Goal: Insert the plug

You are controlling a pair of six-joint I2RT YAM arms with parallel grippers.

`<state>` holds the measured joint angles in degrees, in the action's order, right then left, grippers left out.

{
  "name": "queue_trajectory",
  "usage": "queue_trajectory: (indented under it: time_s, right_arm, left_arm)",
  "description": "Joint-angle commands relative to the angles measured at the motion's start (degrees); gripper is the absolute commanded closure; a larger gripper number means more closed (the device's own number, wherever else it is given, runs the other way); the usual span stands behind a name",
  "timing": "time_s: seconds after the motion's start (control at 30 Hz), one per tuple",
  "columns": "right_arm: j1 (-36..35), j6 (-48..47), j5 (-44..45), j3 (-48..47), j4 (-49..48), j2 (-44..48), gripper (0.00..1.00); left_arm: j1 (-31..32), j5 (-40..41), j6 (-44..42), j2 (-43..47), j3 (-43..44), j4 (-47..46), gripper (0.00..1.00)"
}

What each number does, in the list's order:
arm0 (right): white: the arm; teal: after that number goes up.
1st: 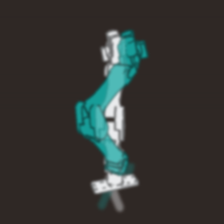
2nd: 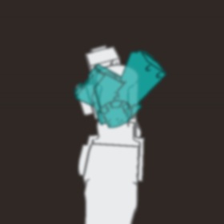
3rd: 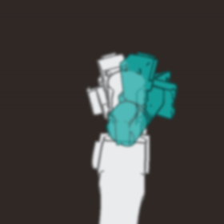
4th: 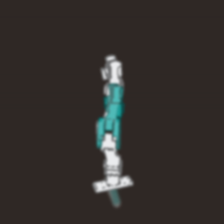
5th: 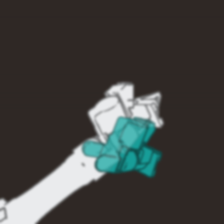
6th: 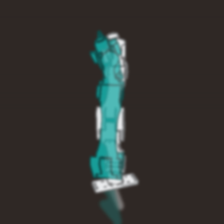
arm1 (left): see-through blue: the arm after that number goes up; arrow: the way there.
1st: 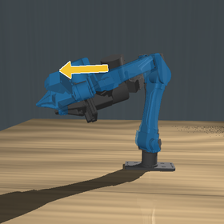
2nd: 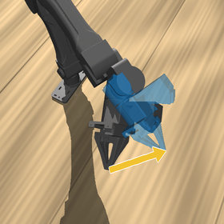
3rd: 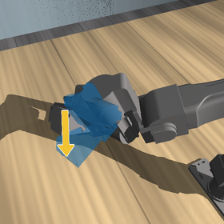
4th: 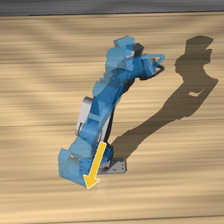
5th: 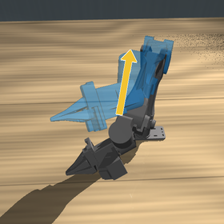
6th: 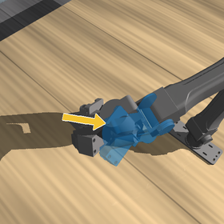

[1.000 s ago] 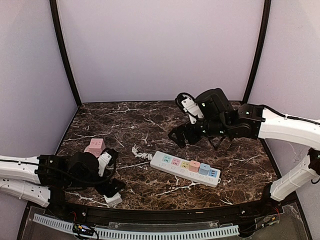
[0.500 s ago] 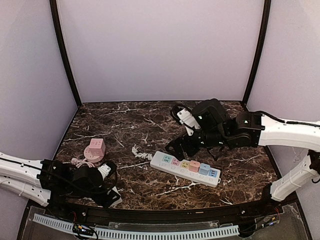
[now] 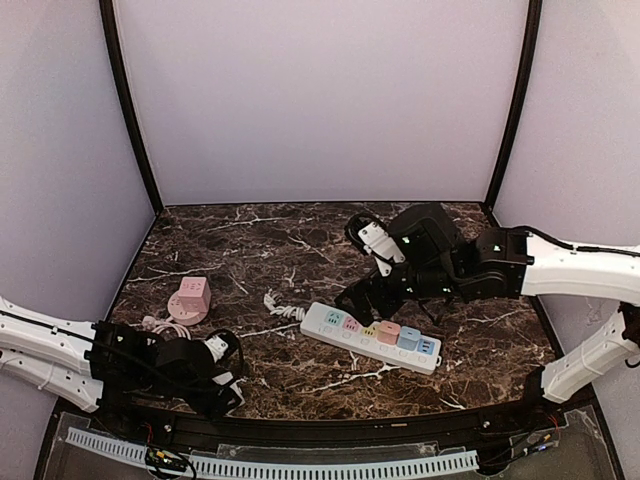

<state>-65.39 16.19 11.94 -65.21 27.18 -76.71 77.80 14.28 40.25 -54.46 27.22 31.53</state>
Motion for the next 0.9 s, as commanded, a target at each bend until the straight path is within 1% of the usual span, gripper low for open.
queue_trajectory:
  time_s: [0.0, 0.17, 0.37, 0.43, 0.47, 0.53, 0.6, 0.7, 0.8, 0.87]
  right_arm:
    - [-0.6, -0.7, -0.3, 0.9, -1.3, 0.9, 0.01]
    - [-0.6, -1.0, -0.4, 1.5, -1.5, 1.0, 0.01]
    - [-0.6, -1.2, -0.4, 1.8, -1.5, 1.4, 0.01]
    - [-0.6, -1.2, -0.4, 2.1, -1.6, 1.5, 0.01]
    - [-0.6, -1.2, -0.4, 2.2, -1.7, 1.7, 0.01]
    - [-0.6, -1.0, -0.5, 2.4, -2.0, 1.9, 0.01]
    - [-0.6, -1.1, -0.9, 2.7, -2.5, 2.1, 0.01]
    - [-0.6, -1.2, -1.5, 2.8, -3.2, 2.3, 0.01]
    - [-0.6, -2.2, -2.0, 2.7, -4.0, 2.3, 0.01]
    - [-0.6, -3.7, -2.5, 2.7, -5.3, 2.4, 0.01]
  left_arm:
    - [0.8, -1.9, 0.5, -1.4, -0.1, -0.7, 0.15]
    - [2.0, -2.3, 0.9, -3.6, 0.8, -2.0, 0.22]
    - [3.4, -1.6, 0.5, -7.2, 2.8, -2.3, 0.33]
    - [3.6, -0.7, -0.2, -8.2, 3.5, -2.5, 0.41]
    - [3.7, -0.4, -0.6, -8.4, 3.7, -2.6, 0.50]
    - [3.8, 0.8, -1.9, -8.8, 4.4, -3.3, 0.60]
    - [3.8, 1.7, -3.7, -8.6, 5.2, -5.0, 0.65]
    - [3.8, 0.7, -7.2, -7.9, 6.0, -10.2, 0.66]
    - [3.8, -0.4, -11.6, -7.6, 6.1, -18.7, 0.66]
    - [3.7, -1.3, -14.1, -8.5, 6.8, -22.4, 0.66]
